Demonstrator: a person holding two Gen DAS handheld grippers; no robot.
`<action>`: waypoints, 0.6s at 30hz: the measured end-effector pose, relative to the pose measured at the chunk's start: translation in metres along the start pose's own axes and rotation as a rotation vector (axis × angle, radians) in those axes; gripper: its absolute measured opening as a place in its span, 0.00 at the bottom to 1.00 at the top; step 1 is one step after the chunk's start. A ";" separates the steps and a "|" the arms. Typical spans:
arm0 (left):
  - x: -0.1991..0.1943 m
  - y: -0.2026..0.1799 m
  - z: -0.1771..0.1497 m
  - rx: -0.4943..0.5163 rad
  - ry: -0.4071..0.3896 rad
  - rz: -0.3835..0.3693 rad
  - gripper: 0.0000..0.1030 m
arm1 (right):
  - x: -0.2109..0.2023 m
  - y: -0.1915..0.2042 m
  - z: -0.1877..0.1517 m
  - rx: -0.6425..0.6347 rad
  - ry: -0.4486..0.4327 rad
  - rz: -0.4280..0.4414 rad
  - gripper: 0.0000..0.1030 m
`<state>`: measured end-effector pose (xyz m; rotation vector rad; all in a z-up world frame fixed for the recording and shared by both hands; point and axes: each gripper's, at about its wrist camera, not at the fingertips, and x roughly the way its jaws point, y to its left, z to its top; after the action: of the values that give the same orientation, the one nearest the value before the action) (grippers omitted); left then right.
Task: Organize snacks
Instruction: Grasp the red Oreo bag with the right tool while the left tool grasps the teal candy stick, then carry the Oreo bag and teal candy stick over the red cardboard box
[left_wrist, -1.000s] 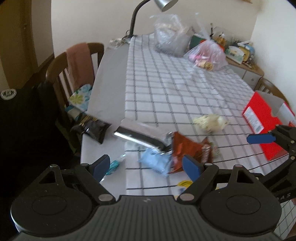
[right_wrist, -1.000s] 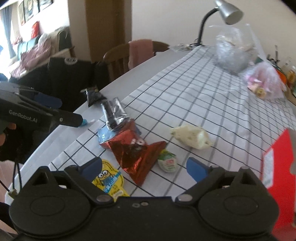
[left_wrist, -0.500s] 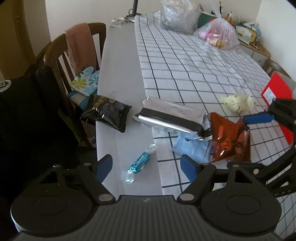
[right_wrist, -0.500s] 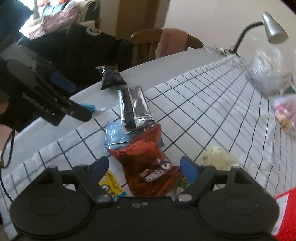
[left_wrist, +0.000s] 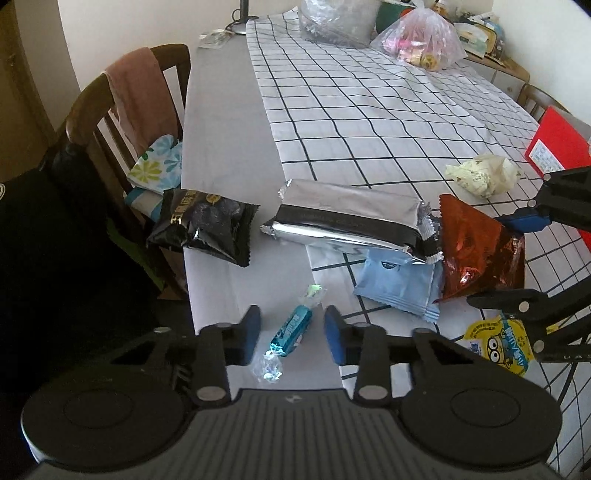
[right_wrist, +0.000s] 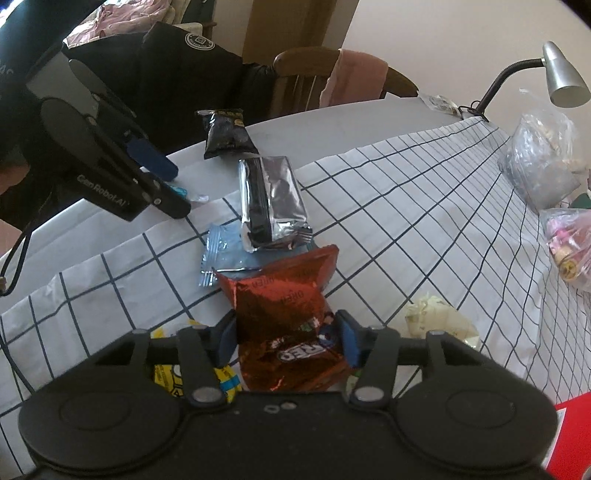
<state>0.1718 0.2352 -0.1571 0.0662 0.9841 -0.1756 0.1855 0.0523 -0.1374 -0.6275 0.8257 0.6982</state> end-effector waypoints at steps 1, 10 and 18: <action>0.000 -0.001 0.000 0.002 -0.002 0.000 0.29 | 0.000 0.000 0.000 0.001 0.001 0.000 0.49; -0.002 -0.005 -0.004 -0.012 -0.016 -0.002 0.11 | -0.008 -0.003 0.001 0.044 -0.003 -0.013 0.42; -0.017 -0.010 -0.002 -0.064 -0.045 -0.008 0.10 | -0.025 -0.008 -0.002 0.126 -0.024 -0.025 0.40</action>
<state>0.1590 0.2281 -0.1435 -0.0008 0.9446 -0.1524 0.1787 0.0382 -0.1158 -0.5137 0.8312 0.6249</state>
